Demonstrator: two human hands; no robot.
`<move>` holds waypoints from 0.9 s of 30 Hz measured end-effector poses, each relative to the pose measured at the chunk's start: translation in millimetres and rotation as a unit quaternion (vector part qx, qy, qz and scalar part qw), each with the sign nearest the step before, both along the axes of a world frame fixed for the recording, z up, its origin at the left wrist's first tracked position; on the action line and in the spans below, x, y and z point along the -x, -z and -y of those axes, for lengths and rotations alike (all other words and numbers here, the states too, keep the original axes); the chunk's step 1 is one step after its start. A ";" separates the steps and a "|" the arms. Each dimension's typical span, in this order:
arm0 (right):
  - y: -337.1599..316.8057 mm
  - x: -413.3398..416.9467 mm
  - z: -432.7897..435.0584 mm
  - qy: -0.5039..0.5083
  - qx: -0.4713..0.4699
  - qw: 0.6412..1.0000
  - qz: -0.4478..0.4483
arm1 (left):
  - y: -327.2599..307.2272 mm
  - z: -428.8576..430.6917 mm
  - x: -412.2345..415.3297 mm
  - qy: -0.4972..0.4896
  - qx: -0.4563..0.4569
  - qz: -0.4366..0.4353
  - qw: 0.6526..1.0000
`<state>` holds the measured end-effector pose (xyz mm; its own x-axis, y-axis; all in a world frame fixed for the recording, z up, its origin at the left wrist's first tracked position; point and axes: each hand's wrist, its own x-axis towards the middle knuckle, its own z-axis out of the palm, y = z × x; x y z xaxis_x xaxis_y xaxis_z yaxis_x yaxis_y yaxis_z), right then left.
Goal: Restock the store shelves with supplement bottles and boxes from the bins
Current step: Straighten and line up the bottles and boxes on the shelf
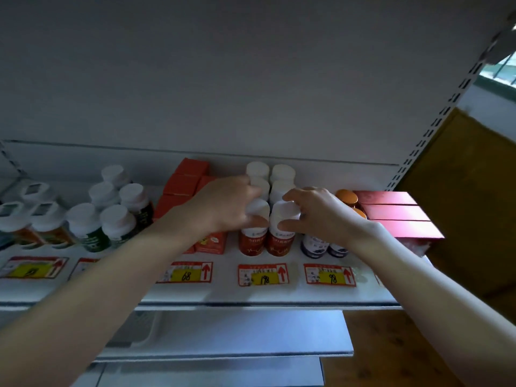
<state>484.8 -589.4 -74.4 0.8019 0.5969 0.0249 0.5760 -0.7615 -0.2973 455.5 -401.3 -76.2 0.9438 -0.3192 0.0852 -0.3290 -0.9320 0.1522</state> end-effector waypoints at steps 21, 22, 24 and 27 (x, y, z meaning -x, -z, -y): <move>8.3 5.8 -5.9 0.079 -0.041 0.996 0.017 | 25.2 -2.0 -1.3 0.030 0.099 -0.006 0.995; 8.3 6.1 -6.0 0.078 -0.041 0.996 0.016 | 25.9 -1.9 -0.3 0.030 0.099 -0.003 0.995; 8.0 6.6 -6.5 0.074 -0.043 0.996 0.015 | 26.5 -2.4 0.9 0.025 0.104 0.004 0.994; 6.6 7.2 -6.8 0.065 -0.049 0.997 0.011 | 26.3 -2.2 1.4 0.019 0.113 0.008 0.993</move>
<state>477.6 -582.6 -81.0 0.8714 0.4808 0.0976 0.4811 -0.7982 -0.3626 454.1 -399.1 -102.5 0.9295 -0.3253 0.1738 -0.3671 -0.8613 0.3512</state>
